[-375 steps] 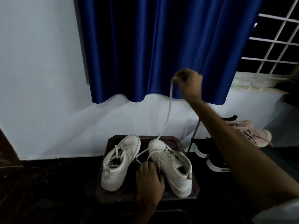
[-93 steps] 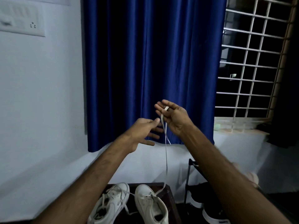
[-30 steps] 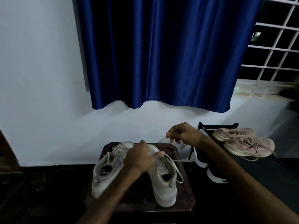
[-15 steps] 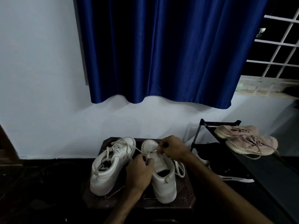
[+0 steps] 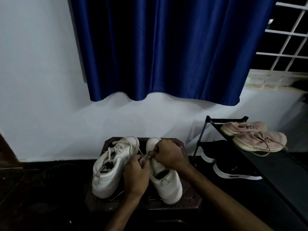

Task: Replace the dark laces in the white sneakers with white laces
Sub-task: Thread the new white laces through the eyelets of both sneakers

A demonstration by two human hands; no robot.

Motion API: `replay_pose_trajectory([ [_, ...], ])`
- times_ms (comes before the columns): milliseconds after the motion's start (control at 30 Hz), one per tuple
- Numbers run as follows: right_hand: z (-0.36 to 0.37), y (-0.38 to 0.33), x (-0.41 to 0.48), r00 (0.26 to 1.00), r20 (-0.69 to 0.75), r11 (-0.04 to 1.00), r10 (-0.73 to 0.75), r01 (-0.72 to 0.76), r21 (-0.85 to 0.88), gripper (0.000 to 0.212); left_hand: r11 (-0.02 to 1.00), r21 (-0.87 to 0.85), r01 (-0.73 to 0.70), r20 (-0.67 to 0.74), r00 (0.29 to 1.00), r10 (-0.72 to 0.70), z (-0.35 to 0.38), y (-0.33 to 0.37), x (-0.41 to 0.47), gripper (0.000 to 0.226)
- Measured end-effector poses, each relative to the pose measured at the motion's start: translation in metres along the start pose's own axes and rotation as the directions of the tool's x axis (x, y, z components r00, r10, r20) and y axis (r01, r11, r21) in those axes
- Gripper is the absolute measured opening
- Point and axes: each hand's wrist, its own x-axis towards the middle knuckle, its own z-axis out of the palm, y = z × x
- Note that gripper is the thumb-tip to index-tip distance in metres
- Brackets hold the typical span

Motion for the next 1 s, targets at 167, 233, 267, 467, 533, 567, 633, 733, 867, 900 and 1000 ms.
replay_pose_trajectory([
  [167, 0.000, 0.004, -0.001, 1.000, 0.004, 1.000, -0.018, 0.018, 0.024, 0.015, 1.000, 0.024, 0.013, 0.019, 1.000, -0.014, 0.001, 0.000, 0.003, 0.015],
  [233, 0.000, 0.003, -0.003, 1.000, 0.001, 0.999, -0.028, 0.028, 0.019, 0.014, 1.000, 0.014, 0.022, 0.027, 0.999, -0.022, 0.002, 0.000, 0.002, 0.016],
  [267, 0.001, 0.002, -0.004, 0.999, -0.005, 0.999, -0.033, 0.033, 0.015, 0.014, 1.000, 0.008, 0.024, 0.025, 0.999, -0.025, 0.001, 0.001, 0.000, 0.017],
  [467, 0.001, 0.001, -0.006, 0.999, 0.024, 0.999, -0.026, 0.025, 0.044, 0.016, 0.966, -0.195, 0.170, 0.124, 0.981, -0.147, 0.002, -0.005, 0.000, 0.039],
  [533, -0.004, 0.010, -0.008, 0.998, 0.041, 0.989, -0.043, 0.036, 0.145, 0.014, 0.916, -0.311, 0.254, 0.229, 0.955, -0.188, 0.003, -0.006, 0.002, 0.036],
  [567, -0.008, 0.016, -0.008, 0.997, 0.057, 0.982, -0.052, 0.041, 0.182, 0.017, 0.937, -0.274, 0.217, 0.249, 0.957, -0.149, 0.004, -0.003, 0.003, 0.027],
  [633, -0.012, 0.027, -0.010, 0.995, 0.093, 0.970, -0.022, -0.001, 0.244, 0.030, 0.986, -0.150, 0.077, 0.231, 0.972, -0.041, 0.008, 0.001, 0.007, 0.010],
  [733, -0.012, 0.042, -0.015, 0.987, 0.160, 0.889, 0.030, -0.100, 0.448, 0.043, 0.999, -0.021, -0.025, 0.209, 0.978, 0.029, 0.017, 0.004, 0.011, 0.011],
  [867, -0.012, 0.041, -0.027, 0.984, 0.151, 0.888, -0.097, 0.017, 0.460, 0.050, 0.989, 0.086, -0.121, 0.160, 0.981, 0.106, 0.025, 0.003, 0.011, 0.008],
  [900, -0.011, 0.040, -0.029, 0.988, 0.110, 0.892, -0.107, 0.046, 0.449, 0.042, 0.989, 0.101, -0.110, 0.150, 0.984, 0.094, 0.026, 0.000, 0.011, 0.008],
  [1000, -0.004, 0.041, -0.032, 0.994, -0.042, 0.901, -0.104, 0.112, 0.418, 0.027, 0.988, -0.102, 0.119, 0.226, 0.970, -0.094, 0.023, -0.010, 0.007, 0.014],
])
